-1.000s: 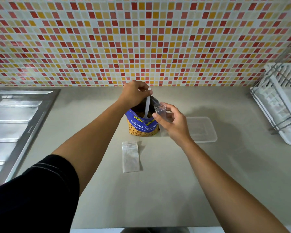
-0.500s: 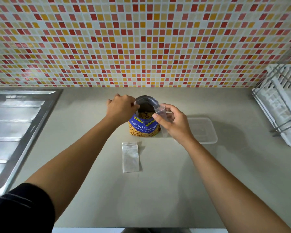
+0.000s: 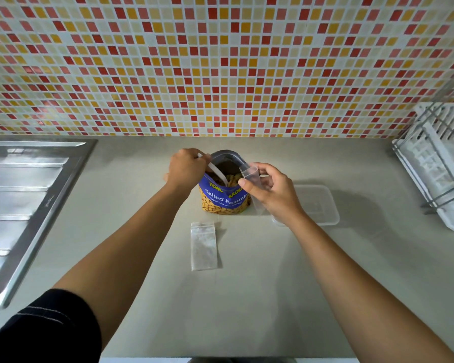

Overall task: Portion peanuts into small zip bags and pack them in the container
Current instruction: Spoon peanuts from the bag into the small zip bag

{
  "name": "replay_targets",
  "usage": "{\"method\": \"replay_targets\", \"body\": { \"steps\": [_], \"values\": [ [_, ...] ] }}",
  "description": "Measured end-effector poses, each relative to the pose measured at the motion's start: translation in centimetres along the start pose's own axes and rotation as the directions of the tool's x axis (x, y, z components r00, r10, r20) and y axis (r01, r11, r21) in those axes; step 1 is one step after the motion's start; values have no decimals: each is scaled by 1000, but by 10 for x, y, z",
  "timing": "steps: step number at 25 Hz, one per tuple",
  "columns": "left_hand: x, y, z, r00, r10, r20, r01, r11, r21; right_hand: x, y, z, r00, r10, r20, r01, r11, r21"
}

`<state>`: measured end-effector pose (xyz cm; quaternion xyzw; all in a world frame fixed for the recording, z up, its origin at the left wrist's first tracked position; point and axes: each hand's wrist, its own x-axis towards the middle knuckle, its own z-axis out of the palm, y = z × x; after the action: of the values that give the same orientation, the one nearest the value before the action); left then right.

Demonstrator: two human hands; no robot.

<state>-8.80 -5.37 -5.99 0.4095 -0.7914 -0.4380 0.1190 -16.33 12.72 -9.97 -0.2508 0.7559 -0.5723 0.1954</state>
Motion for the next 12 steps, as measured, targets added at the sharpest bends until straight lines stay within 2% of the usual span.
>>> {"method": "replay_targets", "body": {
  "steps": [6,12],
  "values": [
    [4,5,-10,998,-63,25,67,964,-259,2,-6,-1,1000,7,-26,-7,1000,5],
    [19,-4,-25,989,-144,16,141,930,-338,12,-18,-1,996,-57,-72,46,989,-138]
  ]
}}
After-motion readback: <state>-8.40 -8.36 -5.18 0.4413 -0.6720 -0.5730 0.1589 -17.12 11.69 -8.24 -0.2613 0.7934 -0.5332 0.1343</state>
